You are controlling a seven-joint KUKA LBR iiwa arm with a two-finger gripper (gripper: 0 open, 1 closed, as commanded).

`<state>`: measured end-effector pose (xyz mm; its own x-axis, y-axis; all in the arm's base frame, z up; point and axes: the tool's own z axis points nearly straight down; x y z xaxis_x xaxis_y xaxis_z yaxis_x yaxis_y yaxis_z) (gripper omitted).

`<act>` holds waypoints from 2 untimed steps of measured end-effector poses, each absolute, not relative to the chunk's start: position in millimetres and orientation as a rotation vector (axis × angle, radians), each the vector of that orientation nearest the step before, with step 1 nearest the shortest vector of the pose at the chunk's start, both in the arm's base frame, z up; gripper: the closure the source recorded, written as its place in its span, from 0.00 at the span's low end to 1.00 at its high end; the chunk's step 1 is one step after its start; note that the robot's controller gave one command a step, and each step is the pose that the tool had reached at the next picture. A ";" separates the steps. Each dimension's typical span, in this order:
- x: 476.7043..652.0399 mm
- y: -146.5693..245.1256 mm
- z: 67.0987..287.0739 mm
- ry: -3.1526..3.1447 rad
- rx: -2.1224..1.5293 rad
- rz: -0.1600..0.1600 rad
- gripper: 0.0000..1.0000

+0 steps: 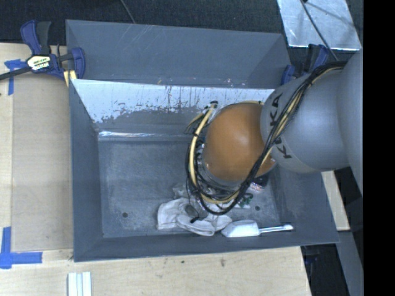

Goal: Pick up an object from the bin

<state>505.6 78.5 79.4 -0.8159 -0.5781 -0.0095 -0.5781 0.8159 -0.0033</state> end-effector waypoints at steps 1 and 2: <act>504.5 78.4 95.7 2.991 -0.952 0.001 1.00; 505.6 78.3 109.0 2.990 -0.950 0.000 1.00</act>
Offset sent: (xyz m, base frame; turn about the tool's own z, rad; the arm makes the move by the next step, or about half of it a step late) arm -0.0001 0.0001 0.0508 0.0000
